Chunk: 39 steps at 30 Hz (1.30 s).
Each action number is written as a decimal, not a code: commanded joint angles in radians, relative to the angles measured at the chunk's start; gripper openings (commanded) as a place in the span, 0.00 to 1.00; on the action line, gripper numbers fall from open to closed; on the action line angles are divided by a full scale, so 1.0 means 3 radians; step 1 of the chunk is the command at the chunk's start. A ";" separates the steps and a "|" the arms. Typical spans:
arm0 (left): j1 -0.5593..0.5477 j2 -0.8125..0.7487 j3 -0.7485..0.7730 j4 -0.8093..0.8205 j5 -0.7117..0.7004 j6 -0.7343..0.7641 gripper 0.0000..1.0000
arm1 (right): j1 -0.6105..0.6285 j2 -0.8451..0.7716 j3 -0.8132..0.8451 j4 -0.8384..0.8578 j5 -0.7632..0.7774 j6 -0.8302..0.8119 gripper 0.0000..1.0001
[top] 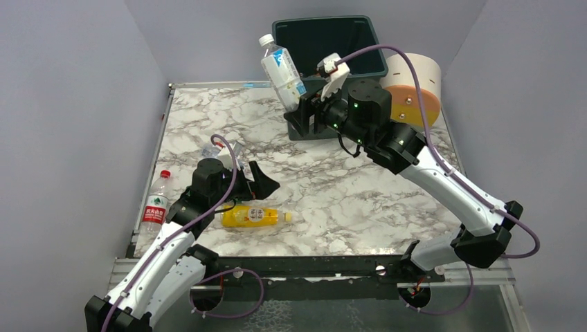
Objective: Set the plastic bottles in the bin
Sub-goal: Place the plastic bottle in the trash bin.
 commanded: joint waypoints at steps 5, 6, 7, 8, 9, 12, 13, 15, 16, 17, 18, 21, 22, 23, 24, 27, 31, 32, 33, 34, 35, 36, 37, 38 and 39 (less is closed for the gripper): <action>-0.0015 0.0020 -0.0011 0.0164 0.0023 -0.0047 0.99 | -0.0229 0.0298 0.0413 0.0073 -0.0067 -0.0090 0.66; -0.0015 0.0033 -0.0011 0.0167 0.0027 -0.0046 0.99 | -0.0291 0.0330 0.0457 0.0088 -0.0130 -0.0063 0.66; -0.0015 0.0038 -0.0007 0.0175 0.0032 -0.0048 0.99 | -0.0361 0.0372 0.0512 0.0100 -0.0207 -0.0026 0.66; -0.0017 0.0041 -0.0006 0.0176 0.0034 -0.0048 0.99 | -0.0433 0.0405 0.0547 0.0114 -0.0299 0.0014 0.66; -0.0016 0.0041 -0.0006 0.0178 0.0038 -0.0050 0.99 | -0.0495 0.0439 0.0581 0.0136 -0.0368 0.0048 0.66; -0.0015 0.0029 0.0004 0.0173 0.0045 -0.0045 0.99 | -0.0620 0.0548 0.0695 0.0174 -0.0472 0.0068 0.66; -0.0013 0.0030 0.0008 0.0165 0.0047 -0.0040 0.99 | -0.0659 0.0579 0.0739 0.0175 -0.0501 0.0066 0.66; -0.0015 0.0035 0.0017 0.0148 0.0042 -0.0030 0.99 | -0.0765 0.0654 0.0849 0.0157 -0.0582 0.0086 0.66; -0.0013 0.0035 0.0020 0.0143 0.0041 -0.0028 0.99 | -0.0834 0.0681 0.0901 0.0155 -0.0641 0.0109 0.65; -0.0015 0.0038 0.0017 0.0142 0.0040 -0.0028 0.99 | -0.0899 0.0706 0.0939 0.0163 -0.0702 0.0136 0.65; -0.0015 0.0038 0.0015 0.0141 0.0038 -0.0028 0.99 | -0.0968 0.0735 0.0985 0.0165 -0.0761 0.0161 0.65; -0.0015 0.0043 0.0015 0.0147 0.0029 -0.0032 0.99 | -0.1188 0.0847 0.1156 0.0151 -0.0911 0.0227 0.65; -0.0013 0.0050 0.0017 0.0145 0.0030 -0.0029 0.99 | -0.1265 0.0885 0.1211 0.0150 -0.0969 0.0259 0.65; -0.0015 0.0056 0.0022 0.0147 0.0031 -0.0024 0.99 | -0.1349 0.0917 0.1255 0.0158 -0.1028 0.0286 0.65; -0.0015 0.0065 0.0027 0.0147 0.0033 -0.0017 0.99 | -0.1428 0.0953 0.1291 0.0171 -0.1092 0.0314 0.65; -0.0015 0.0095 0.0052 0.0146 0.0039 -0.0008 0.99 | -0.1652 0.1052 0.1359 0.0211 -0.1245 0.0386 0.65; -0.0017 0.0102 0.0066 0.0143 0.0040 -0.0003 0.99 | -0.1888 0.1194 0.1383 0.0256 -0.1390 0.0441 0.65; -0.0017 0.0099 0.0066 0.0142 0.0036 -0.0007 0.99 | -0.1954 0.1232 0.1367 0.0283 -0.1437 0.0462 0.65; -0.0015 0.0100 0.0066 0.0139 0.0038 -0.0008 0.99 | -0.2024 0.1270 0.1362 0.0303 -0.1487 0.0492 0.65; -0.0015 0.0095 0.0066 0.0138 0.0034 -0.0011 0.99 | -0.2092 0.1314 0.1364 0.0322 -0.1538 0.0529 0.65; -0.0015 0.0098 0.0065 0.0137 0.0038 -0.0013 0.99 | -0.2164 0.1351 0.1369 0.0339 -0.1584 0.0570 0.65; -0.0015 0.0099 0.0066 0.0133 0.0037 -0.0013 0.99 | -0.2225 0.1392 0.1374 0.0359 -0.1628 0.0603 0.65; -0.0015 0.0100 0.0070 0.0130 0.0034 -0.0012 0.99 | -0.2272 0.1432 0.1376 0.0380 -0.1668 0.0634 0.65; -0.0015 0.0099 0.0071 0.0127 0.0031 -0.0010 0.99 | -0.2319 0.1465 0.1384 0.0396 -0.1695 0.0654 0.66; -0.0015 0.0099 0.0068 0.0123 0.0031 -0.0009 0.99 | -0.2349 0.1508 0.1414 0.0391 -0.1707 0.0672 0.66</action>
